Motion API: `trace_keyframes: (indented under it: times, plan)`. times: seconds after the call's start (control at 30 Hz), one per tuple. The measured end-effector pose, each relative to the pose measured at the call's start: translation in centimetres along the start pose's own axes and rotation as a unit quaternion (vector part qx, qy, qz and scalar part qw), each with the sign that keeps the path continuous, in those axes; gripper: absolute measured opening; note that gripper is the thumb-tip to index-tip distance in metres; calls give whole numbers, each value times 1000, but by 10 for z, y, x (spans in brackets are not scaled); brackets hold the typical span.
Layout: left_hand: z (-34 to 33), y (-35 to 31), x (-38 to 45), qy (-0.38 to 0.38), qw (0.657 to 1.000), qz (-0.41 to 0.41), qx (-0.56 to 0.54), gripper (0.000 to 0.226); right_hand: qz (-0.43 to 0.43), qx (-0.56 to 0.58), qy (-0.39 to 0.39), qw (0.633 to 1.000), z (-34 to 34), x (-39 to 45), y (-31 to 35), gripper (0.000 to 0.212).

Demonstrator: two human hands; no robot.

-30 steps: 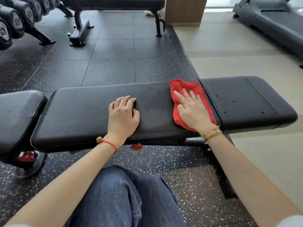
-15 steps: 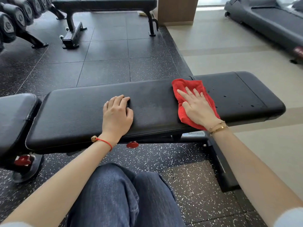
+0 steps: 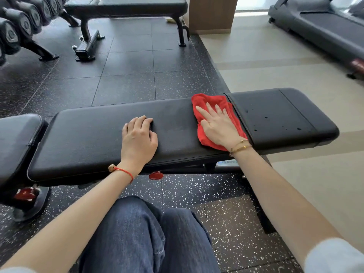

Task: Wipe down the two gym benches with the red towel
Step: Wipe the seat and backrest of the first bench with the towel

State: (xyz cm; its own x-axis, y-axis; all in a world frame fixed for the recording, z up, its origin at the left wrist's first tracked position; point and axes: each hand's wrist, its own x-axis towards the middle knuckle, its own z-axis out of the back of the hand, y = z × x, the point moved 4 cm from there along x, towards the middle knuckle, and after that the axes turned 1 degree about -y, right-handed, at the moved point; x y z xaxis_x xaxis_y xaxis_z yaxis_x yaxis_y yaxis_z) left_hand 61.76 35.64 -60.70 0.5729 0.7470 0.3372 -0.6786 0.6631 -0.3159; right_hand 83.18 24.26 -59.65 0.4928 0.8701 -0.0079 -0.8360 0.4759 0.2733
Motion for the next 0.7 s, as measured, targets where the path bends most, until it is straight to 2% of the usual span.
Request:
trace_keyframes:
  times: [0.17, 0.3, 0.37, 0.43, 0.53, 0.7]
  plan:
    - [0, 1, -1, 4, 1000, 5, -4, 42, 67, 6, -8, 998, -9, -22, 30, 57]
    - [3, 3, 2, 11, 1000, 0, -8, 43, 132, 9, -10, 991, -8, -41, 24, 55]
    - [4, 4, 2, 20, 1000, -3, -2, 43, 119, -2, -6, 993, -3, -27, 10, 55]
    - [7, 5, 2, 25, 1000, -7, 10, 42, 66, -7, -2, 998, 0, -2, 1, 54]
    - [16, 18, -5, 21, 999, 0, 32, 41, 21, -4, 13, 1000, -5, 33, 14, 53]
    - [28, 47, -17, 4, 998, 33, 53, 43, 96, -6, 12, 995, -23, 30, 72, 54]
